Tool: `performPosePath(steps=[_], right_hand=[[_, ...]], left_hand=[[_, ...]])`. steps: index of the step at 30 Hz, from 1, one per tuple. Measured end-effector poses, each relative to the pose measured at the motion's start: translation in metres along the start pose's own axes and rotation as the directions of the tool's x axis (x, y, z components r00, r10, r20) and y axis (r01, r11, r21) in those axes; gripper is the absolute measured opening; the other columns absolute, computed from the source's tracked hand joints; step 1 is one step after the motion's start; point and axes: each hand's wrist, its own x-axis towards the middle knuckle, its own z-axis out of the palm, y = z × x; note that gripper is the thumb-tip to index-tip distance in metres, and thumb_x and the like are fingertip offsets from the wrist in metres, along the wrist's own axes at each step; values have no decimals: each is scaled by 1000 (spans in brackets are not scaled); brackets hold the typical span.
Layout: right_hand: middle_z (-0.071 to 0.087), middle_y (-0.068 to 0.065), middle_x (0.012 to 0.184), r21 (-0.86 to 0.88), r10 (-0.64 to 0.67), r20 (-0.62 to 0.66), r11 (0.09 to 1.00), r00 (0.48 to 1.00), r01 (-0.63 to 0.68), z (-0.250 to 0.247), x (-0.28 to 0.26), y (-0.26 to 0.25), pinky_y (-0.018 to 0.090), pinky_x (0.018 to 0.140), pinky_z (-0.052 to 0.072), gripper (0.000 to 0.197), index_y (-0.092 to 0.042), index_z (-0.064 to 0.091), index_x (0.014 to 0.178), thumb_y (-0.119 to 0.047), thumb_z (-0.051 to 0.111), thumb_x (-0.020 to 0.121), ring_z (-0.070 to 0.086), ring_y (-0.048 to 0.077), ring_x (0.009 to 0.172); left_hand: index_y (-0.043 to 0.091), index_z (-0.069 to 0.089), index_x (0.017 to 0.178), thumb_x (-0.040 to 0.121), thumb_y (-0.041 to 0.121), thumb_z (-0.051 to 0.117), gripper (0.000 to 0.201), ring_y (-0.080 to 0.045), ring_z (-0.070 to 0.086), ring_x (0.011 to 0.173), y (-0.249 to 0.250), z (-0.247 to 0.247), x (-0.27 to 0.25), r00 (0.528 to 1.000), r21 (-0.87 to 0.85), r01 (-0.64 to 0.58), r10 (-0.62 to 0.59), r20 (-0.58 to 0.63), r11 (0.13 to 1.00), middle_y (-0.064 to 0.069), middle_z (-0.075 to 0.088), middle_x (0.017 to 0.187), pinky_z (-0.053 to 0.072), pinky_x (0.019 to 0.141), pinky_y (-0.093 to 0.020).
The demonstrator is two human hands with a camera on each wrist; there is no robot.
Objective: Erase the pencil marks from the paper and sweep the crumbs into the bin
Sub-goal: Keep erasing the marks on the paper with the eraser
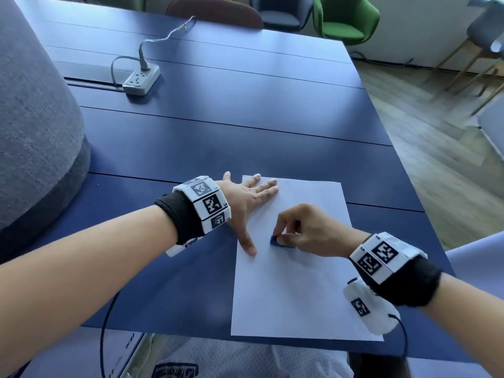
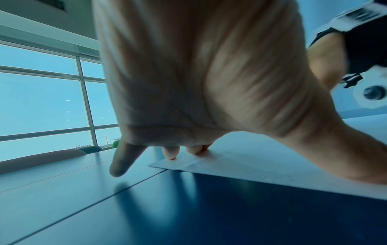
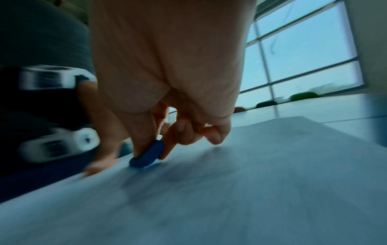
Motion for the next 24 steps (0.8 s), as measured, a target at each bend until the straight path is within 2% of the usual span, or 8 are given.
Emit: performPosePath(steps=[2,7,12,15,18,20,22,24], right_hand=[[51,-11,56,-18,-35,104,999,994,37,2,-5,-4,12,51,36,2,-18,74,81,-16,72,80,44,4,51],[56,-8,60,11,16,-130,1000,991,-15,-6,11,8,13,55,35,2,-18,73,81,-16,72,80,49,6,54],[53,-9,59,-15,-53,60,998,997,54,8,-8,-3,11,51,37,3,-19,74,82,-18,73,79,47,4,53],[58,-10,64,-89,-23,-52,996,998,18,-8,14,0,12,56,38,5,-21,74,84,-21,73,80,51,4,57],[59,-8,69,-106,30,-170,993,985,-49,-26,42,10,26,70,48,2,-23,71,82,-24,71,81,57,11,68],[57,-8,74,-98,87,-264,988,961,-116,-31,54,16,28,75,48,1,-24,70,81,-24,69,82,58,17,76],[56,-7,76,-77,112,-353,986,929,-149,-29,56,17,28,75,47,1,-22,70,82,-23,69,82,57,16,75],[56,-8,68,-42,69,-320,995,945,-87,-21,47,12,23,66,43,4,-16,71,81,-19,70,82,53,7,62]], left_hand=[[27,-24,150,54,79,74,147,-14,-26,145,0,0,0,1000,-6,-5,5,-5,1000,18,-29,156,1,111,-71],[31,-31,147,47,81,75,154,-14,-26,146,-3,2,4,1000,-43,11,-12,-20,999,11,-26,159,-2,114,-65],[39,-40,138,38,82,77,160,-17,-22,147,-7,7,8,998,-98,33,-37,-43,995,-5,-20,162,-4,114,-64],[40,-42,137,44,77,80,158,-13,-26,145,-4,5,5,999,-110,7,-13,-53,994,2,-20,162,-4,114,-65],[39,-41,138,48,73,81,155,-10,-28,144,-4,4,3,998,-122,-10,3,-55,992,7,-20,161,-6,114,-65],[41,-40,139,46,74,81,156,-10,-28,144,-5,4,2,998,-132,-21,12,-66,991,8,-19,161,-8,113,-64],[41,-40,138,45,75,81,156,-10,-28,144,-6,5,2,997,-137,-23,13,-71,990,10,-20,161,-9,113,-63],[42,-42,136,43,77,80,157,-10,-27,144,-7,6,5,998,-129,-11,3,-64,992,9,-21,161,-9,113,-64]])
